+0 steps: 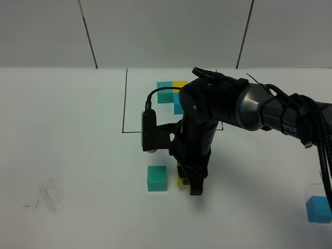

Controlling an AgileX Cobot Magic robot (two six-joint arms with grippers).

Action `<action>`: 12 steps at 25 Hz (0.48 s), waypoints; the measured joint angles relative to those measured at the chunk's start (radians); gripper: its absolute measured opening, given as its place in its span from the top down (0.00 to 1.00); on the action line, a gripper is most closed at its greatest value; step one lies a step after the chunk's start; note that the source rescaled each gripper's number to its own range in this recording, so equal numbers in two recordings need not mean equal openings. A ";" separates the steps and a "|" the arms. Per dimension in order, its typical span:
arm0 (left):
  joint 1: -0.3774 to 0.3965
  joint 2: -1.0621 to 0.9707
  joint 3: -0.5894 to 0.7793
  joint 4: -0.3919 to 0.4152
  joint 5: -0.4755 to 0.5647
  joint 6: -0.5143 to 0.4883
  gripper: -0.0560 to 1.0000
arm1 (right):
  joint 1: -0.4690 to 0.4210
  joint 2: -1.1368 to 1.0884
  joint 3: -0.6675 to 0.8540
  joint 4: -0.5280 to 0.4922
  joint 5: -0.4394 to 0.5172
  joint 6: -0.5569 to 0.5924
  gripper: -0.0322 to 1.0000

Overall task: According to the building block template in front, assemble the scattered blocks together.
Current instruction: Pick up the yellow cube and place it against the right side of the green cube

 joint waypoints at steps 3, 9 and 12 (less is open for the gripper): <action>0.000 0.000 0.000 0.000 0.000 0.000 0.35 | 0.007 0.000 0.000 0.001 -0.044 0.000 0.77; 0.000 0.000 0.000 0.000 0.000 0.000 0.35 | 0.011 0.024 -0.001 0.023 -0.055 0.000 0.77; 0.000 0.000 0.000 0.000 0.000 0.000 0.35 | 0.011 0.044 -0.013 0.029 -0.054 0.000 0.77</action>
